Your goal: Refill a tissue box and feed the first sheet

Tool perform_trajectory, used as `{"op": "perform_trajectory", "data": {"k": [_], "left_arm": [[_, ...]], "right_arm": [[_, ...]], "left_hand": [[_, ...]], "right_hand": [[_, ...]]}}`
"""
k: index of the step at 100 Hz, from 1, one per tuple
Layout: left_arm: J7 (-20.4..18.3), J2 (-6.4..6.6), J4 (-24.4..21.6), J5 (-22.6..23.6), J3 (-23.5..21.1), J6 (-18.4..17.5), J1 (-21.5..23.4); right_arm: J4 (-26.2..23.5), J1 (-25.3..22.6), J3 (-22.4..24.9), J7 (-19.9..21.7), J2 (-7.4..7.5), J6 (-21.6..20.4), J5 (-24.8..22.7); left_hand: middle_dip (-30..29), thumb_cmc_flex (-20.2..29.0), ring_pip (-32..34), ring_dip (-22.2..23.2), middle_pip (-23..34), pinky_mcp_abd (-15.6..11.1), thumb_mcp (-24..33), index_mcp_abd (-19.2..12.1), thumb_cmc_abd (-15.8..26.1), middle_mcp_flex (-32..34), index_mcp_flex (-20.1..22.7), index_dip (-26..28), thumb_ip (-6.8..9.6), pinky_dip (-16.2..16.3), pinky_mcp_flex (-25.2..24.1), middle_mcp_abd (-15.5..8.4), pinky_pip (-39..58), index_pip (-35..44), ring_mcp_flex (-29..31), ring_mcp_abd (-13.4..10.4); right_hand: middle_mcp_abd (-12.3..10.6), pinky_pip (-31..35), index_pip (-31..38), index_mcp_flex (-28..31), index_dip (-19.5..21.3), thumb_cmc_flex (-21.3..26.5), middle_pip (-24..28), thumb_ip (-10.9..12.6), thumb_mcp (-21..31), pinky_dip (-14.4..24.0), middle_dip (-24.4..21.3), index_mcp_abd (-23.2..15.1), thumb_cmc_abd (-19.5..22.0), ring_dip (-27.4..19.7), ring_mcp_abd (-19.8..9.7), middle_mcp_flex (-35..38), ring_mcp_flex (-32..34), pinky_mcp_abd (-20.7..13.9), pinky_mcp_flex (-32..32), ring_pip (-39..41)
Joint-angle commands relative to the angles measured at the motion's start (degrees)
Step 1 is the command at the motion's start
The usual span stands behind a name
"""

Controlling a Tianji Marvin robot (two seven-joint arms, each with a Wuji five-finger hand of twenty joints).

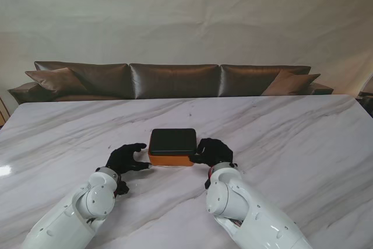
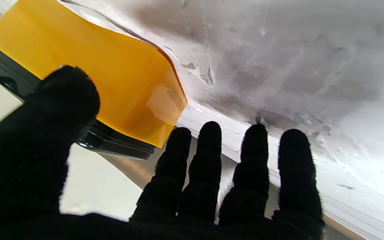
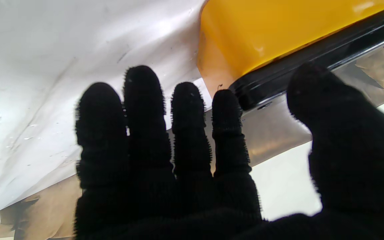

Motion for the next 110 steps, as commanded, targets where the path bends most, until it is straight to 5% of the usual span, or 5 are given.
{"op": "perform_trajectory", "data": {"k": [1,85,103,110], "left_arm": [[-0.80,-0.33,-0.03,-0.10,0.11,-0.19,-0.08],[-1.65,0.03,-1.06,0.11,-1.22,-0.28,0.90],[-3.37,0.62,-2.59,0.24,-3.18,-2.04,2.26],[-6.93,1.38,-4.72,0.28,-4.43,-1.72,3.18]], "right_arm": [[-0.31,-0.09,-0.16,0.91,-0.21,-0.07,-0.13],[-4.74,-1.84,1.33,4.62,1.68,1.63,-3.08],[-4.40,-1.14,2.95,5.53,2.11,1.62,-3.43],[-3.32,-0.51,3.25,5.05,1.74,1.36,-2.21]], "left_hand": [[0.42,-0.74,0.51,0.60,1.30,-0.11,-0.49,-0.60,0.55,0.89,1.17,0.22,-1.31,0.79,-0.75,-1.05,-1.72,-0.11,1.39,-0.59],[0.40,0.34,0.07,0.36,1.23,-0.12,-0.99,-0.71,1.43,1.10,1.11,0.19,-0.88,0.49,-1.22,-1.28,-2.34,-0.21,1.30,-0.90],[-0.03,-1.19,-0.25,0.35,0.56,1.40,-0.56,-1.32,-2.74,2.30,2.31,0.11,0.25,0.19,-0.81,-1.64,-2.91,-0.23,2.49,-0.91],[-0.37,-2.17,-1.01,0.22,-0.14,1.03,0.09,-1.39,-4.28,1.90,1.87,-0.18,-0.09,-0.34,-1.19,-1.88,-4.01,-0.86,2.12,-1.05]], "right_hand": [[-2.24,2.81,1.06,1.22,0.70,0.84,1.41,-1.57,-0.78,1.03,1.14,-2.59,-1.78,0.65,-0.24,1.51,2.12,-3.58,0.42,1.79],[-2.43,2.65,0.52,2.02,1.21,0.20,0.95,-1.17,-0.69,1.07,1.70,-3.02,-1.34,0.52,-0.30,2.21,2.34,-3.53,0.36,0.93],[-1.54,2.42,-1.07,2.80,0.85,-9.08,0.38,-1.08,1.31,1.12,1.85,-2.81,5.93,0.83,0.93,2.16,1.59,-2.63,-0.41,1.08],[-0.87,2.53,-1.48,3.33,0.81,-10.39,0.22,-1.31,2.13,1.20,1.91,-2.77,7.38,0.89,1.44,2.16,1.28,-2.04,-0.71,1.13]]}}
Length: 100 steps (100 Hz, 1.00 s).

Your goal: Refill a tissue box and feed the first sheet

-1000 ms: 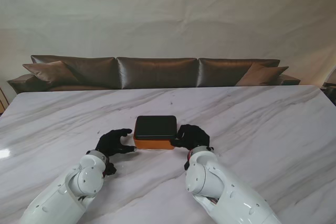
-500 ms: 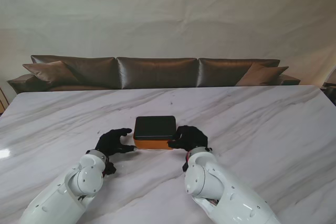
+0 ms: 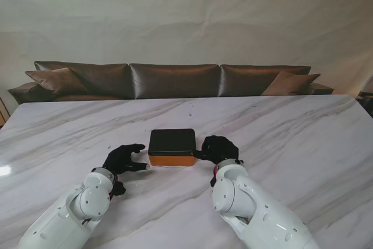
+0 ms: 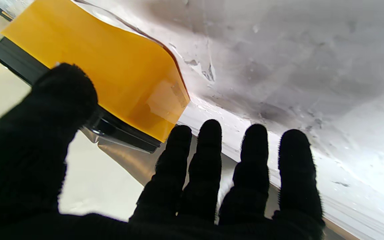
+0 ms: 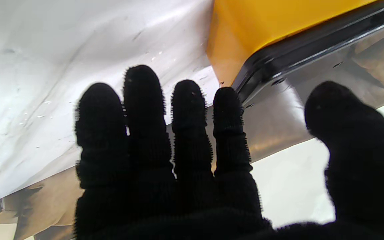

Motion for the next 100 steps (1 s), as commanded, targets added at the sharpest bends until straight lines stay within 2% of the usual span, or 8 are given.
{"op": "perform_trajectory", "data": {"k": [1,22,27,38,63,76,93,100], "left_arm": [[-4.40,1.13,-2.77,0.14,-1.10,0.55,1.15],[-13.69,2.55,-6.45,-4.52,-5.23,2.18,2.66],[-14.77,2.67,-6.83,-5.41,-5.93,2.54,2.76],[-16.02,2.61,-7.62,-8.25,-7.23,3.20,3.02],[-15.52,1.67,-6.19,-13.92,-7.23,3.62,1.62],[-14.04,0.68,-3.83,-17.53,-6.08,3.49,-0.13],[-12.23,-0.61,0.04,-21.28,-4.30,3.33,-2.82],[-11.84,-1.02,1.68,-22.33,-3.56,3.26,-3.91]], "right_arm": [[1.42,1.07,0.45,0.06,-0.25,-0.29,1.29],[5.49,4.14,-0.60,-1.09,-1.26,-0.95,3.31],[5.97,4.61,-0.86,-0.94,-1.39,-0.83,3.76],[7.57,5.68,-1.59,-1.60,-1.99,-0.85,4.65],[9.65,7.19,-2.71,-2.52,-2.82,-1.67,6.11],[10.12,7.48,-3.05,-2.60,-3.02,-1.96,6.56],[10.38,7.53,-3.24,-2.53,-3.11,-2.33,7.07],[10.67,7.66,-3.37,-2.57,-3.21,-2.56,7.38]], "left_hand": [[-0.41,-2.32,-1.38,0.21,-0.24,0.94,0.69,-1.38,-3.19,0.43,0.34,-0.21,-0.15,-0.38,-1.08,-1.96,-5.40,-0.95,1.13,-1.10],[-0.98,-5.84,-2.88,0.07,-1.32,0.31,-0.23,-0.39,-3.64,-0.53,-0.22,-0.89,-1.65,-1.24,-2.35,-1.39,-7.15,-2.24,0.18,-1.08],[-1.03,-5.91,-3.11,0.10,-1.38,0.18,-0.30,-0.35,-3.79,-0.47,-0.18,-1.01,-1.87,-1.36,-2.64,-1.37,-7.42,-2.44,0.09,-1.04],[-1.17,-7.38,-3.47,0.23,-1.60,0.10,-0.53,0.08,-3.02,-0.56,-0.16,-1.17,-2.61,-1.54,-2.64,-1.02,-7.69,-2.72,0.23,-1.08],[-1.59,-12.14,-3.91,1.00,-2.25,0.24,-7.13,1.15,5.19,-0.30,0.34,-1.58,-3.81,-1.15,-2.26,-0.06,-7.15,-3.36,0.32,-0.16],[-1.64,-9.74,-3.29,1.59,-2.33,0.12,-14.63,1.85,10.11,-0.04,0.54,-1.91,-2.34,-0.31,-1.86,0.68,-5.85,-3.95,0.30,0.45],[-1.20,-0.28,-0.72,3.55,-1.57,-0.70,-32.46,1.90,18.23,1.17,1.27,-1.58,1.52,1.12,-0.75,1.06,-3.01,-3.37,1.08,1.13],[-1.15,0.61,-0.37,3.75,-1.43,-0.89,-33.26,1.87,18.96,1.53,1.49,-1.54,1.91,1.54,-0.48,1.16,-2.17,-3.27,1.20,1.37]], "right_hand": [[-0.47,2.02,-0.75,1.71,0.24,-2.26,-0.29,-1.34,1.41,1.09,1.26,-1.99,1.44,0.87,1.60,1.23,1.02,-1.93,-0.75,1.17],[-0.75,3.05,-1.11,3.98,0.59,-2.40,0.00,-2.65,4.57,1.45,1.76,-3.08,2.63,1.16,1.65,2.72,1.77,-1.27,-0.38,2.29],[-0.92,3.15,-1.31,4.59,0.96,-2.59,-0.13,-5.02,6.89,1.47,2.08,-3.50,2.22,1.05,1.71,2.91,1.86,-1.20,-0.36,2.43],[-1.20,3.45,1.57,4.58,-4.03,-1.05,0.05,-11.17,12.24,1.64,2.49,-4.97,-0.75,1.05,1.57,3.46,2.19,-1.25,-0.07,2.69],[-1.47,3.66,4.94,4.70,-7.08,0.86,0.35,-13.01,14.83,1.82,2.79,-6.55,-2.97,1.21,1.29,4.01,2.72,-1.30,0.25,3.00],[-1.62,3.66,6.80,4.27,-8.69,1.31,0.32,-13.25,16.71,1.89,2.90,-6.80,-2.78,1.23,1.29,4.20,2.86,-1.35,0.38,2.99],[-1.66,3.69,7.82,4.08,-9.31,1.80,0.40,-12.96,18.10,1.93,2.97,-7.04,-2.63,1.27,1.30,4.46,3.01,-1.27,0.42,3.06],[-1.58,3.70,8.20,4.08,-9.63,1.75,0.45,-13.07,18.36,1.94,3.01,-6.92,-2.72,1.27,1.34,4.58,3.01,-1.26,0.45,3.07]]}}
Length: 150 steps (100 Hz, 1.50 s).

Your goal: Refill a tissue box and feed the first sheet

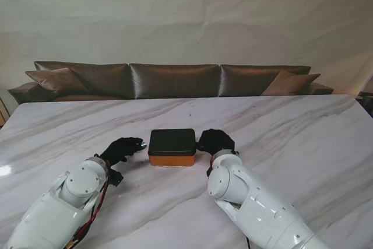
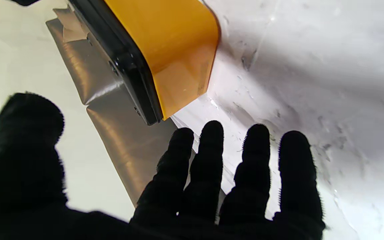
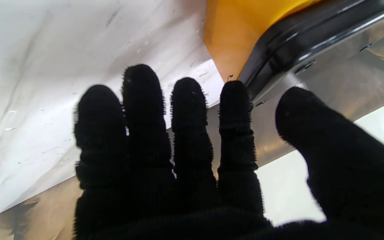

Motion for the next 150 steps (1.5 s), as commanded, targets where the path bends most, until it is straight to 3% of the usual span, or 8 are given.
{"op": "perform_trajectory", "data": {"k": [1,27,41,97,101,110,121,150], "left_arm": [[-0.58,-0.95,0.94,0.10,0.51,-0.10,-0.86],[0.10,-1.86,5.01,-1.69,2.74,-0.71,-3.57],[0.40,-2.24,6.56,-2.28,3.94,-1.53,-4.68],[-0.59,-2.39,7.17,-3.20,5.88,-1.64,-5.59],[-0.57,-2.39,7.14,-3.13,5.95,-1.47,-5.59],[-0.80,-2.34,7.11,-2.96,6.15,-0.78,-5.63],[-1.67,-2.23,7.14,-3.24,6.28,0.26,-5.72],[-2.03,-2.26,6.94,-3.39,6.83,1.63,-5.74]], "right_arm": [[0.37,0.09,-0.19,0.78,-0.37,-0.43,0.24],[1.31,0.58,-0.53,0.34,-0.77,-1.13,1.14],[1.87,0.98,-0.92,-0.01,-1.06,-1.51,1.52],[3.19,1.86,-2.25,-1.15,-1.91,-1.64,2.05],[3.17,1.84,-2.29,-1.15,-1.90,-1.61,1.91],[3.78,1.99,-2.59,-1.58,-2.12,-1.73,1.88],[4.97,2.35,-3.08,-2.00,-2.35,-2.11,1.91],[6.59,2.71,-4.05,-2.27,-2.37,-2.67,0.95]], "left_hand": [[-0.16,0.65,1.34,1.08,-0.53,-0.97,-2.46,0.49,1.26,1.59,1.41,-1.24,1.88,1.51,0.36,0.35,-4.06,-0.28,1.45,0.55],[0.04,1.44,2.24,1.57,-0.12,-1.10,-4.04,0.60,2.56,2.17,1.80,-1.06,2.49,2.12,0.50,0.55,-2.74,0.08,1.75,0.81],[0.13,2.12,2.42,1.66,0.05,-1.07,-4.93,0.59,3.38,2.47,2.06,-0.94,2.80,2.17,0.49,0.56,-2.57,0.32,1.75,0.92],[0.30,6.03,3.13,1.85,0.37,-1.13,-7.93,0.70,6.74,3.45,2.99,-0.59,4.97,2.46,0.89,1.09,-1.77,0.99,2.33,1.38],[0.33,7.09,3.22,1.87,0.43,-1.14,-7.34,0.64,7.04,3.55,3.15,-0.54,5.51,2.49,0.95,0.96,-1.70,1.11,2.45,1.28],[0.63,6.58,3.62,1.87,0.92,-1.18,-1.66,-0.09,7.04,4.10,3.34,0.05,9.11,2.73,1.38,0.63,-1.17,2.12,2.82,1.17],[0.98,5.44,4.26,2.08,1.58,-1.36,3.21,-0.99,7.12,5.33,3.69,1.00,8.62,3.32,2.08,0.31,-0.07,3.85,3.56,1.29],[2.98,5.08,6.88,3.08,5.54,-2.12,10.48,-2.93,7.43,8.93,4.41,4.74,9.81,4.85,3.67,-0.89,3.02,10.85,5.75,1.17]], "right_hand": [[-1.58,2.32,1.48,0.74,-0.63,0.22,0.46,-1.74,1.74,0.76,1.04,-2.59,-1.29,0.63,1.29,2.39,2.42,-1.40,0.49,2.01],[-1.66,2.37,2.62,0.97,-1.16,0.36,0.70,-2.16,2.37,0.81,1.21,-2.89,-1.78,0.69,1.28,2.79,2.64,-1.20,0.56,2.12],[-2.00,2.60,3.95,0.95,-1.47,2.28,0.97,-2.66,2.10,0.92,1.39,-3.71,-4.01,0.76,1.05,3.32,3.06,-1.29,0.94,2.31],[-3.02,3.11,7.63,3.66,-2.74,5.92,2.02,-4.58,2.50,1.27,2.19,-7.01,-8.46,0.88,0.39,5.35,4.68,-1.62,2.07,2.66],[-3.20,3.17,7.92,3.99,-2.59,6.01,2.28,-4.73,2.40,1.30,2.38,-7.26,-8.82,0.92,0.29,5.57,4.87,-1.67,2.17,2.74],[-3.39,3.55,8.87,4.91,-2.03,6.70,3.47,-5.20,2.38,1.49,3.47,-8.07,-9.96,1.07,0.04,6.21,5.45,-1.72,2.67,3.09],[-3.74,4.04,9.85,5.69,-1.16,7.50,4.52,-5.89,2.16,1.74,4.68,-8.88,-11.70,1.35,-0.40,7.01,6.17,-1.89,3.28,3.74],[-4.14,5.63,11.62,7.36,0.75,9.34,6.64,-6.52,2.93,2.54,7.21,-10.84,-14.44,2.27,-1.42,8.58,7.77,-2.61,4.70,5.68]]}}
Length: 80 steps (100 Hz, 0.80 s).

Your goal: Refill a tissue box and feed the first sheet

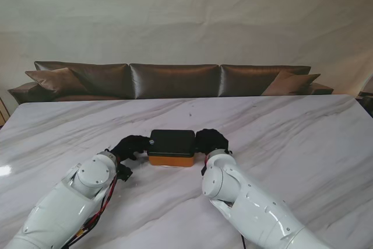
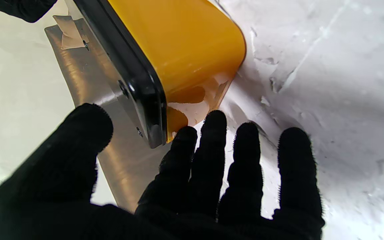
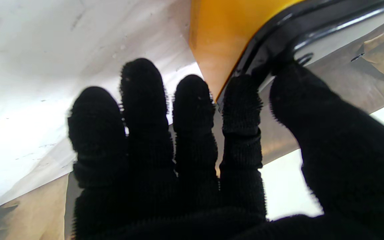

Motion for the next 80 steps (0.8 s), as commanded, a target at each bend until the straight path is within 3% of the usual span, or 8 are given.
{"op": "perform_trajectory", "data": {"k": [1,21,32,43,64,71,75,80], "left_arm": [[-1.62,-0.55,0.66,-0.33,1.12,0.62,0.59],[-1.99,-0.85,2.91,-0.56,2.59,0.52,-1.00],[-2.06,-0.71,2.97,0.50,3.08,0.84,-1.35],[-1.97,-0.59,3.07,1.71,3.57,1.37,-1.78],[-2.44,-0.04,1.43,2.94,2.69,2.39,-1.34],[-3.08,0.41,0.27,3.80,2.00,2.98,-0.96],[-3.60,0.66,-0.42,4.08,1.57,3.46,-0.74],[-4.58,0.98,-1.24,4.09,1.01,4.03,-0.51]], "right_arm": [[0.79,-0.52,-0.52,1.04,-0.23,-0.22,-0.34],[1.43,-0.27,-1.34,1.47,-0.04,-0.48,-1.10],[1.51,-0.31,-1.53,1.70,0.06,-0.50,-1.36],[1.02,-0.59,-1.37,1.98,0.27,-0.39,-1.51],[-2.16,-1.54,0.30,3.77,1.59,-0.17,-2.60],[-3.36,-1.85,1.06,4.45,2.11,0.27,-3.27],[-3.98,-1.97,1.45,4.91,2.47,0.56,-3.91],[-4.76,-2.09,1.91,5.84,2.97,0.94,-4.60]], "left_hand": [[1.40,-1.26,4.82,1.87,3.02,-2.01,2.07,-5.23,1.37,3.37,3.96,4.33,2.27,1.44,1.01,-2.19,-1.58,8.83,6.02,6.69],[5.86,0.37,9.62,4.60,11.73,-3.05,9.41,-9.03,-1.25,6.70,2.15,13.31,3.35,3.93,4.15,-4.90,3.40,24.17,9.22,5.99],[11.08,4.47,12.66,6.80,18.18,-3.80,13.15,-13.06,-7.65,7.38,-1.10,20.47,0.28,5.06,5.76,-7.37,5.89,34.46,10.65,5.18],[19.32,7.71,15.68,9.59,20.57,-4.52,15.51,-15.96,-11.46,9.36,-3.60,24.58,-0.53,5.79,7.08,-9.34,7.72,41.89,11.81,4.33],[15.58,-0.42,14.40,9.83,20.71,-4.41,9.46,-12.43,-5.71,6.50,-2.95,25.04,-1.10,5.68,6.07,-8.40,7.15,36.67,10.36,4.72],[15.34,-2.21,13.90,9.69,20.21,-4.40,4.93,-11.94,-5.49,6.00,-3.11,25.33,-2.33,5.57,5.84,-8.29,6.86,35.51,9.99,4.86],[15.30,-2.33,13.49,9.61,19.97,-4.41,1.13,-11.65,-4.58,5.84,-3.04,25.54,-2.79,5.43,5.63,-7.97,6.54,34.91,9.63,5.05],[15.15,-2.42,13.03,9.55,19.38,-4.35,-2.57,-11.21,-3.97,5.22,-3.34,25.58,-2.78,5.28,5.11,-7.65,6.11,34.11,8.99,5.24]], "right_hand": [[-2.14,3.14,0.37,1.46,0.14,3.54,1.62,-0.16,1.56,1.06,1.44,-8.07,-4.31,0.84,-0.34,2.22,2.68,-2.71,0.70,2.47],[-2.33,3.70,0.83,1.96,0.75,4.15,2.00,0.10,2.40,1.43,2.24,-8.82,-5.73,1.21,-0.71,2.56,3.01,-3.13,1.09,3.19],[-2.41,3.83,0.88,2.07,0.91,4.12,2.03,0.22,2.67,1.54,2.46,-9.06,-6.11,1.29,-0.73,2.75,3.19,-3.33,1.31,3.35],[-2.46,3.86,0.83,2.04,0.95,3.77,1.97,0.19,2.71,1.59,2.55,-9.10,-5.92,1.32,-0.80,2.75,3.23,-3.33,1.37,3.40],[-1.74,3.61,-1.53,1.25,2.03,-5.44,1.44,-1.54,-2.16,1.70,2.10,-6.44,-2.26,1.33,0.18,1.53,2.38,-2.92,0.65,3.10],[-1.29,3.86,-4.84,2.43,4.45,-8.68,1.44,0.53,-5.96,1.84,2.06,-4.22,2.81,1.50,0.88,1.21,1.99,-2.28,0.25,3.34],[-1.22,4.18,-7.41,3.32,6.98,-10.44,1.65,4.12,-10.52,1.83,2.30,-2.99,7.97,1.53,1.02,1.05,1.98,-2.28,0.27,3.55],[-1.32,4.54,-11.80,4.29,14.88,-14.08,2.06,11.70,-16.96,1.72,2.85,-1.74,13.31,1.62,0.99,0.76,1.93,-2.23,0.25,3.99]]}}
